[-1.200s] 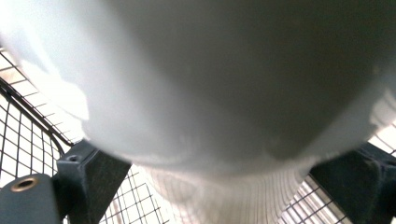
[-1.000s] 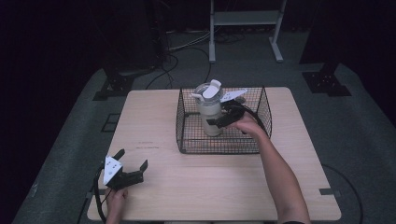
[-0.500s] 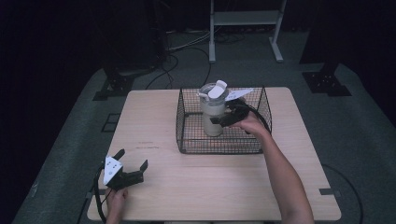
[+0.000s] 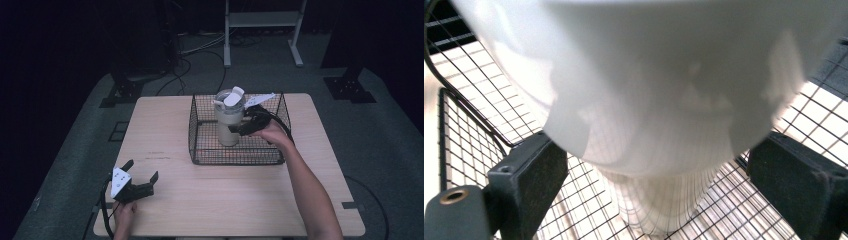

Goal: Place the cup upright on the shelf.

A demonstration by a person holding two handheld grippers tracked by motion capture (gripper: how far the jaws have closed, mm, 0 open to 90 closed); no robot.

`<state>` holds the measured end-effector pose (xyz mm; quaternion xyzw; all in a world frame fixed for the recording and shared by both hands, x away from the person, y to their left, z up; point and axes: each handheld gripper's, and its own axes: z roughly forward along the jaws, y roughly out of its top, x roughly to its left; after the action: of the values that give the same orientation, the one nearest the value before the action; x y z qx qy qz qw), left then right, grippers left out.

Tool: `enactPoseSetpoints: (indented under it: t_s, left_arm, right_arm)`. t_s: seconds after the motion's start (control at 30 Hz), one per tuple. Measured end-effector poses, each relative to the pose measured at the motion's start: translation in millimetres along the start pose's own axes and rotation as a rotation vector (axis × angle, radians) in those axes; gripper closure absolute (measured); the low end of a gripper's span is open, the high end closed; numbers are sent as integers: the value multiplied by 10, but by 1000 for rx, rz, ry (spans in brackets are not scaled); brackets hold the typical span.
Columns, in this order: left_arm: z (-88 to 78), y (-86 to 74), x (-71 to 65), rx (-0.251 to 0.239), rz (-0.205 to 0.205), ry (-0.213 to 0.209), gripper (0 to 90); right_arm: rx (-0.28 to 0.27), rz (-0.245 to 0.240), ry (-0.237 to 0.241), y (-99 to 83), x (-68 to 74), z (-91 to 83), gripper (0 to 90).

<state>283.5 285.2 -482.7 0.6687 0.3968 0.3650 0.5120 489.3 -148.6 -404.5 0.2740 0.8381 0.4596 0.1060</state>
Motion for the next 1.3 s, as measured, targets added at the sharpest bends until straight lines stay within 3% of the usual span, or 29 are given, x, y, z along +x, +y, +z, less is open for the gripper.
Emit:
enactPoseSetpoints:
  t_s: [0.33,0.8,1.3]
  left_arm:
    - [-3,0,-3,2,1,-1,0]
    - [-1,0,-5,2,2,0,0]
    - [-1,0,-5,3,3,0,0]
  right_arm:
    - [22,39,-17,43,74,-204,90]
    - [15,55,-34,23,145,-459,90]
    - [-6,28,-36,35,237,-709,90]
